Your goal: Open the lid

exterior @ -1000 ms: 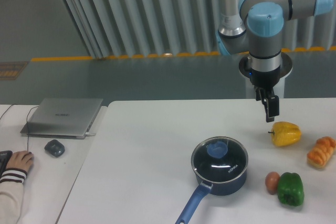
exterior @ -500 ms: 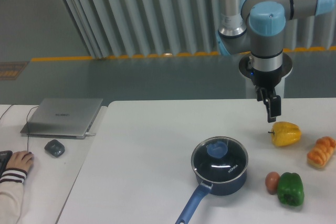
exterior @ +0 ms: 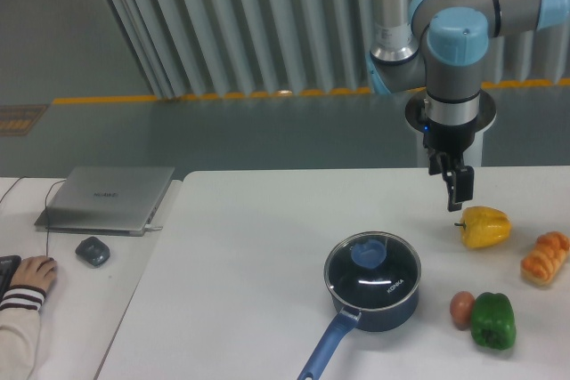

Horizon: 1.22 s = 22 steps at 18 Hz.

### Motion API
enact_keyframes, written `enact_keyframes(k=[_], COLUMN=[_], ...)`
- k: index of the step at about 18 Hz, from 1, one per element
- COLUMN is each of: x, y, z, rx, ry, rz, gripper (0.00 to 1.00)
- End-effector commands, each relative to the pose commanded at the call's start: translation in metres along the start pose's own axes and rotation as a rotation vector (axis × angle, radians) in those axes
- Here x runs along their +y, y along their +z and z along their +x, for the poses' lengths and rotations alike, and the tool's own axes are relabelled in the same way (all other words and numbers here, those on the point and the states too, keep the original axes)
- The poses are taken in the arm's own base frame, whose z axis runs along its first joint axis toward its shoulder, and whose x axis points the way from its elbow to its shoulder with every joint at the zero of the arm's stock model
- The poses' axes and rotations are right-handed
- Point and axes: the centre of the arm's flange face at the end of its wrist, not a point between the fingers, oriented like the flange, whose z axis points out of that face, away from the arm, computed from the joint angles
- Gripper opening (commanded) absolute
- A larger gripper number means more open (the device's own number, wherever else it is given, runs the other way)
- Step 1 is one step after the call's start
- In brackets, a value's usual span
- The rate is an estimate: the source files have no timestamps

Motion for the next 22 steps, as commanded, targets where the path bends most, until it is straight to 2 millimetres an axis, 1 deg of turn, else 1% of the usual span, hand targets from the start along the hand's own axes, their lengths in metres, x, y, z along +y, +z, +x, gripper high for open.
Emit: enact_keyframes(k=[3,5,6,8,10,11,13,16,17,19,22], x=[0.001,-0.003,-0.01,-0.025,-0.045,-0.055,-0.068,-0.087,-0.096,-0.121,-0.126], y=[0.0,-0.002,-0.001,0.009,0.007,0.007,0.014,0.018,0.023,0.036,0.044], z=[0.001,-0.003,-0.002,-0.001,-0.004,-0.003,0.001,0.007,0.006,0.007,0.006], rx=[0.001,-0.004,-0.004,0.006,-0.006,-0.008,0.0,0.0,-0.018,-0.064,-0.081], ry=[-0.032,-0.073,-0.084,-0.116,-0.156,-0.171,-0.18,-0.169,-0.182,-0.232,-0.278], rz=[-0.022,-0.021,-0.02,-0.031,-0.025,-0.02,-0.025,-0.018,-0.009,0.004,-0.028], gripper=[1.0,1.0,1.0,1.0,1.0,1.0,1.0,1.0,1.0,1.0,1.0])
